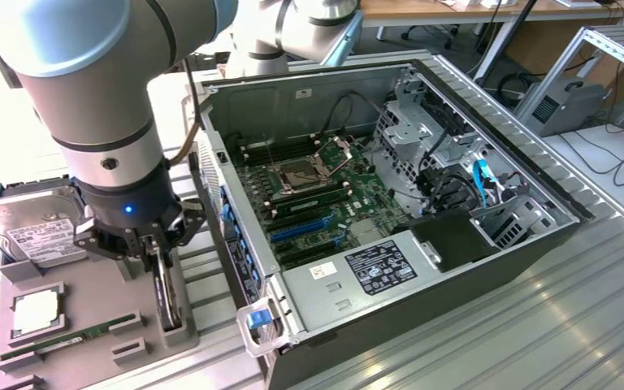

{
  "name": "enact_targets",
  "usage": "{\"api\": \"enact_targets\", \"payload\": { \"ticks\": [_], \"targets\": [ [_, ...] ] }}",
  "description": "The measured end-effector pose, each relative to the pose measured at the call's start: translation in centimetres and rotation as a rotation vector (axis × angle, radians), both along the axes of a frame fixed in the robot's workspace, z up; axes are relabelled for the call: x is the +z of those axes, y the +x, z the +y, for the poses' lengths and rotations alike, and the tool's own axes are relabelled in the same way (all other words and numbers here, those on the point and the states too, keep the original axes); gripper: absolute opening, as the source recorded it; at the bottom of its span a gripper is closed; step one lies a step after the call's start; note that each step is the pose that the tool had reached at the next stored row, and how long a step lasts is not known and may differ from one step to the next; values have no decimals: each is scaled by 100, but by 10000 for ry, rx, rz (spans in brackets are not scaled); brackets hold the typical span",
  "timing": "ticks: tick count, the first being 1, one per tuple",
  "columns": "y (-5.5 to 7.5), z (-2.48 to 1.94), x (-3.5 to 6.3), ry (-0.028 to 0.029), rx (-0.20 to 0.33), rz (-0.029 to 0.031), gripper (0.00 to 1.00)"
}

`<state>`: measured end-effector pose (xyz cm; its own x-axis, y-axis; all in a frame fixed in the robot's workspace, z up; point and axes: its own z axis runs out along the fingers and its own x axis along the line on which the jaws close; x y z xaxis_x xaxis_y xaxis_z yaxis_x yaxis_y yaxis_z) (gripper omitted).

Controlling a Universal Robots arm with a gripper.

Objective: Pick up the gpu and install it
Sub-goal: 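Pick up the gpu and move the gpu toward the slot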

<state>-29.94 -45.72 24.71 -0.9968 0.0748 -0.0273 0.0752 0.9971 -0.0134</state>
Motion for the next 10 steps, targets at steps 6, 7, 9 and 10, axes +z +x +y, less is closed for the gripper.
{"api": "enact_targets", "payload": {
  "ticks": [6,7,9,10],
  "targets": [
    [0,0,62,0,0,0,27],
    [0,0,70,0,0,0,27],
    [0,0,83,1,0,-1,27],
    [0,0,89,0,0,-1,27]
  ]
}}
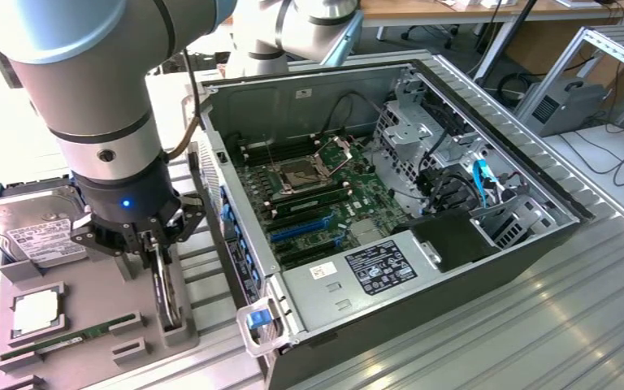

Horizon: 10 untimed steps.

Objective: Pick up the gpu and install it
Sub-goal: 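Pick up the gpu and move the gpu toward the slot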

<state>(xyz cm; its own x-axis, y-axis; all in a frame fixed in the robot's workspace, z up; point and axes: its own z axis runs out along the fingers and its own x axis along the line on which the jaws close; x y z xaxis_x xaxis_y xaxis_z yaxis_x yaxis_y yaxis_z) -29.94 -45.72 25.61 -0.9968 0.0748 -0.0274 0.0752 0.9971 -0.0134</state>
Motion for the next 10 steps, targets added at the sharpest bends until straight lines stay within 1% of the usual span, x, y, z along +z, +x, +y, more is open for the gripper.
{"api": "enact_targets", "payload": {
  "ticks": [10],
  "targets": [
    [0,0,73,0,0,0,27]
  ]
}}
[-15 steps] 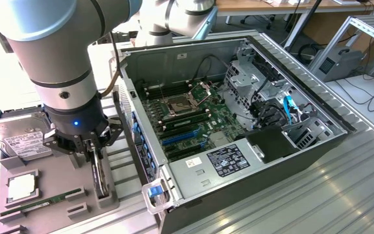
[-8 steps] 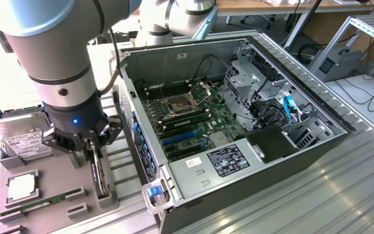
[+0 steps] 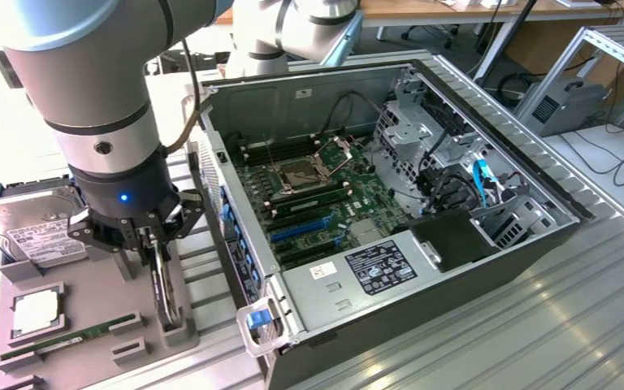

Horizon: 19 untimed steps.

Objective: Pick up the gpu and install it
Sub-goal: 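Pick up the gpu and move the gpu toward the slot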

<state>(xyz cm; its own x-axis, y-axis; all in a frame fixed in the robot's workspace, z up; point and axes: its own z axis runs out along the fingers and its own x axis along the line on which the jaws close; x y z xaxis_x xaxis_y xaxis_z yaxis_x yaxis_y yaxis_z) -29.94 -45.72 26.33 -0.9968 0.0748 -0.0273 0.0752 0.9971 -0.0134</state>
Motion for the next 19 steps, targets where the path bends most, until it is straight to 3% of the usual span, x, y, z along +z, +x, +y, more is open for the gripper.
{"api": "enact_targets", "payload": {
  "ticks": [19],
  "targets": [
    [0,0,66,0,0,0,27]
  ]
}}
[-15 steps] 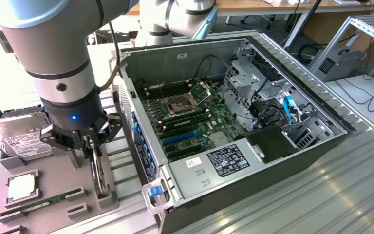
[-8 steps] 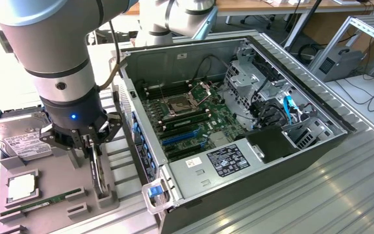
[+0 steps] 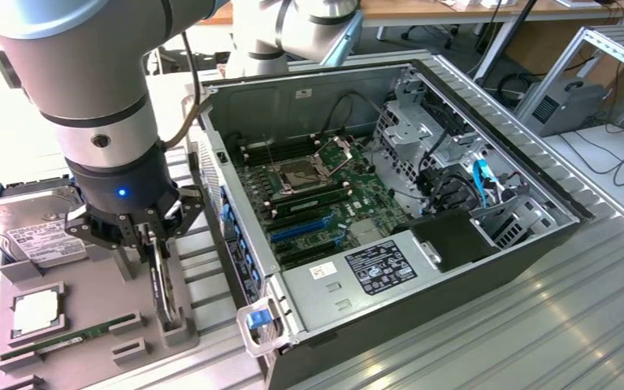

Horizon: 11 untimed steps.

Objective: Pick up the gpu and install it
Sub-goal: 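Pick up the gpu and move the gpu toward the slot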

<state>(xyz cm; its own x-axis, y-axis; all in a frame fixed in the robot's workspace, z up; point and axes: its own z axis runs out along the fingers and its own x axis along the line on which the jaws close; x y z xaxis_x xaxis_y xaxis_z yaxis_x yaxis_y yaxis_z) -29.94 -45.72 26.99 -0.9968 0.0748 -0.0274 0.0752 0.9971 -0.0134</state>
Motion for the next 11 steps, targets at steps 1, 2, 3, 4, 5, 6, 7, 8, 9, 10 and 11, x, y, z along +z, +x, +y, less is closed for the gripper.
{"api": "enact_targets", "payload": {
  "ticks": [1,2,3,4,5,6,7,8,9,10,11],
  "targets": [
    [0,0,2,0,0,0,27],
    [0,0,5,0,0,0,27],
    [0,0,9,-1,0,2,27],
    [0,0,12,-1,0,2,27],
    [0,0,15,-1,0,1,27],
    [0,0,19,0,0,0,27],
    [0,0,23,0,0,0,27],
    [0,0,26,0,0,0,27],
    [0,0,29,1,0,-1,27],
    [0,0,32,1,0,-1,27],
    [0,0,36,0,0,0,27]
  ]
}}
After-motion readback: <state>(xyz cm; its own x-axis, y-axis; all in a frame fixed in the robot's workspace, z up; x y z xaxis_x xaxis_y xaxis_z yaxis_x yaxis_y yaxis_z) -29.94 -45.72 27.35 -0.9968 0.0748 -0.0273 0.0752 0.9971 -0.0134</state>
